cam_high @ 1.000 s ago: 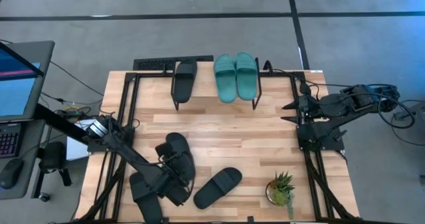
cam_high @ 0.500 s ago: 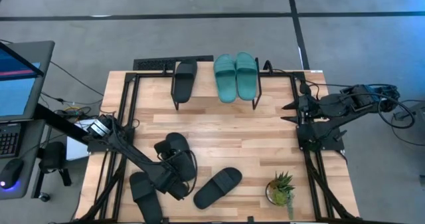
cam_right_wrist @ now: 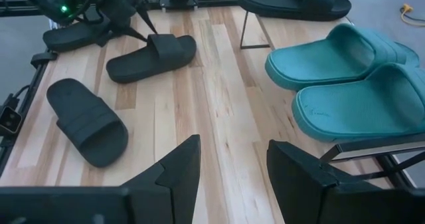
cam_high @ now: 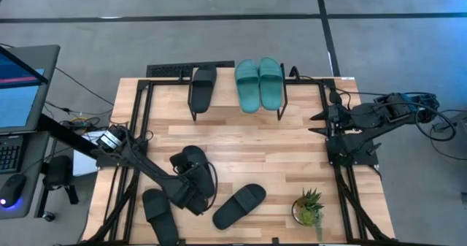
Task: Pick and place slides into the shelf
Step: Put the black slipper on the shelf
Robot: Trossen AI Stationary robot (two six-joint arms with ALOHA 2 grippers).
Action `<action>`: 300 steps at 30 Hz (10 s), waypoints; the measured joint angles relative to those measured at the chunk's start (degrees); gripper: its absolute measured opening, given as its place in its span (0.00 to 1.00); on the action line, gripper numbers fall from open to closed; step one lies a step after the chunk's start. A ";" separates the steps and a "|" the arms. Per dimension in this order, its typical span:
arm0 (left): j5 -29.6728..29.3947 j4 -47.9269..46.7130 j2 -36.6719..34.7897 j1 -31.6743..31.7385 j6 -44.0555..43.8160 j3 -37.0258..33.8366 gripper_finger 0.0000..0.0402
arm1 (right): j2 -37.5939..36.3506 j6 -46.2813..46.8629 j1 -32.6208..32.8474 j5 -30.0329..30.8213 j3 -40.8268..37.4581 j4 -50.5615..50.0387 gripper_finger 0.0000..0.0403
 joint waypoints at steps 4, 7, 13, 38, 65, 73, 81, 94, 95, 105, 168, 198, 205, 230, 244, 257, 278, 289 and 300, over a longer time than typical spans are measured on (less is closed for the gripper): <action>0.22 1.99 0.00 0.70 1.38 -1.00 0.30 | 0.00 -0.15 0.00 0.00 0.00 0.00 0.40; -0.38 1.89 0.00 1.40 1.71 -1.50 0.30 | 0.00 -0.17 0.00 0.01 0.00 0.02 0.40; -0.85 5.64 0.00 3.28 6.04 -2.89 0.30 | 0.00 -0.21 0.00 0.01 0.00 0.02 0.40; -9.50 -6.86 0.00 5.60 7.14 3.33 0.01 | 0.00 -0.80 0.00 0.21 0.00 -0.13 0.40; -23.79 6.03 -14.73 30.55 64.13 21.19 0.00 | 0.02 2.44 0.00 2.88 0.02 1.01 0.40; -11.48 24.23 -15.65 42.79 87.68 21.17 0.00 | 0.00 5.28 -0.02 3.25 0.00 1.22 0.40; -1.90 32.06 -13.27 50.67 97.04 21.13 0.00 | 0.02 7.22 -0.02 3.28 0.02 1.18 0.40; 5.32 41.74 -6.88 56.97 102.88 21.13 0.00 | 0.04 10.30 -0.02 4.67 0.02 1.29 0.40; 5.91 42.74 -6.90 57.43 102.81 21.13 0.00 | 0.04 10.32 -0.02 4.67 0.02 1.29 0.40; 7.68 44.05 -6.95 60.79 102.40 20.05 0.00 | 0.07 10.26 -0.09 6.07 0.02 1.27 0.40; 7.62 28.42 -5.09 60.05 104.30 19.31 0.00 | 0.07 11.69 -0.13 5.95 0.02 0.31 0.40; 8.81 26.40 -3.23 59.77 100.32 21.57 0.10 | 0.07 11.72 -0.11 5.85 0.02 0.35 0.40; 8.72 24.31 -3.23 59.75 100.62 22.77 0.20 | 0.07 11.70 -0.11 5.85 0.02 0.22 0.40; 12.08 18.34 -3.29 59.31 99.84 29.97 0.22 | 0.07 12.75 -0.11 5.81 0.02 0.00 0.40; 12.24 14.51 -3.79 59.16 97.99 30.13 0.22 | 0.07 12.75 -0.11 5.81 0.02 0.00 0.40; 12.63 14.61 -4.37 57.05 98.24 30.15 0.22 | 0.07 12.75 -0.09 5.78 0.02 -0.02 0.40; 20.48 26.04 -6.80 61.39 95.01 30.20 0.07 | 0.07 13.04 -0.09 5.78 0.02 -0.11 0.40; 26.20 29.20 -6.24 63.55 93.15 30.20 0.00 | 0.07 12.79 -0.11 5.87 0.02 -0.10 0.40; 29.16 29.48 -1.43 63.20 91.93 30.13 0.00 | 0.07 14.04 -0.09 5.89 0.02 -0.45 0.40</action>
